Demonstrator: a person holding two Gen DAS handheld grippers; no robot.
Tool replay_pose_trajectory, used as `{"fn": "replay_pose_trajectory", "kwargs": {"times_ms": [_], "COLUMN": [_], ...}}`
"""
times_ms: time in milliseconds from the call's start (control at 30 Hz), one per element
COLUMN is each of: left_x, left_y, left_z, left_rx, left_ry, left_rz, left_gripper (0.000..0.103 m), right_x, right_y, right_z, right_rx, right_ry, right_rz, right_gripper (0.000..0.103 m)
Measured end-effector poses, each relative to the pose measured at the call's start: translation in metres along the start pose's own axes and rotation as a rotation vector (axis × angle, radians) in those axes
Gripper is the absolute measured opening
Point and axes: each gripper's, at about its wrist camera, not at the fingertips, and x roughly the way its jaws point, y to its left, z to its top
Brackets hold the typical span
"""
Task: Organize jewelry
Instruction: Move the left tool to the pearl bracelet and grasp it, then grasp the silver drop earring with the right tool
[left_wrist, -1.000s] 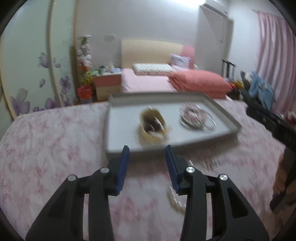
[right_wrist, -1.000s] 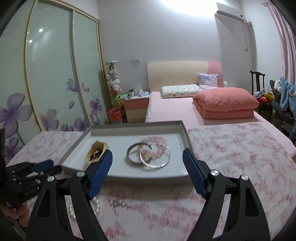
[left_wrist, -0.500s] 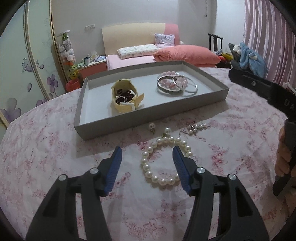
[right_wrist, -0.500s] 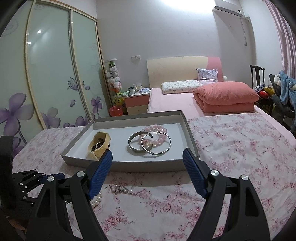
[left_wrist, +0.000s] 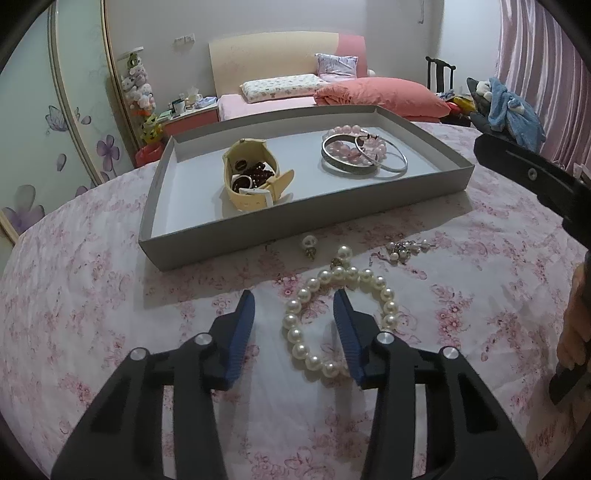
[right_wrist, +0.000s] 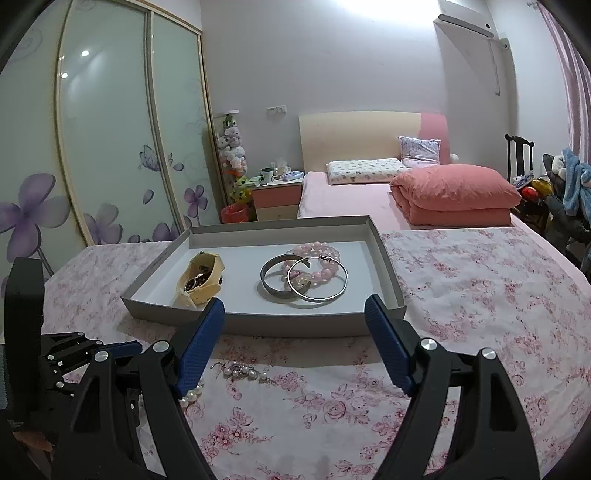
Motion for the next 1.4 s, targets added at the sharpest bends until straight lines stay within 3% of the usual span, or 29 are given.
{"fn": "replay_pose_trajectory", "kwargs": {"times_ms": [133,333,500,667,767,967,1200,1300,1333,1400], "left_x": [0.002,0.004,0.000,-0.010,-0.017,-0.024,-0.024,-0.024,-0.024,-0.024], "left_y": [-0.001,-0.008,0.000,0.032,0.059,0.082,0.084,0.084,0.084,0.084], "left_z": [0.000,-0.001,-0.006,-0.019,-0.027,-0.036,-0.036,-0.036,-0.035,-0.035], "left_rx": [0.003,0.026,0.005,-0.055,-0.106,-0.140,-0.155,-0.158,-0.158,-0.160], "left_ry": [0.015,0.027,0.031,0.047,0.056,0.043,0.039,0.038,0.038,0.038], "left_rz": [0.003,0.015,0.022,0.064,0.116,0.142,0.131,0.128,0.127,0.126], "left_gripper": [0.036,0.011,0.011,0.011,0.011,0.011,0.011,0.011,0.011,0.011], "right_x": [0.000,0.001,0.001,0.002,0.010,0.040,0.064,0.068,0.068,0.066], "right_y": [0.000,0.001,0.001,0.004,0.013,0.041,0.051,0.051,0.051,0.054], "right_z": [0.000,0.000,0.000,-0.001,-0.004,-0.025,-0.030,-0.027,-0.027,-0.027], "right_rx": [0.000,-0.001,-0.001,-0.031,-0.089,-0.236,-0.269,-0.251,-0.239,-0.237], "right_ry": [0.003,0.004,0.005,0.030,0.098,0.313,0.410,0.419,0.424,0.430], "right_rz": [0.001,0.001,0.001,0.024,0.058,0.091,0.060,0.078,0.093,0.100], "right_gripper": [0.078,0.078,0.078,0.078,0.077,0.062,0.058,0.044,0.029,0.009]}}
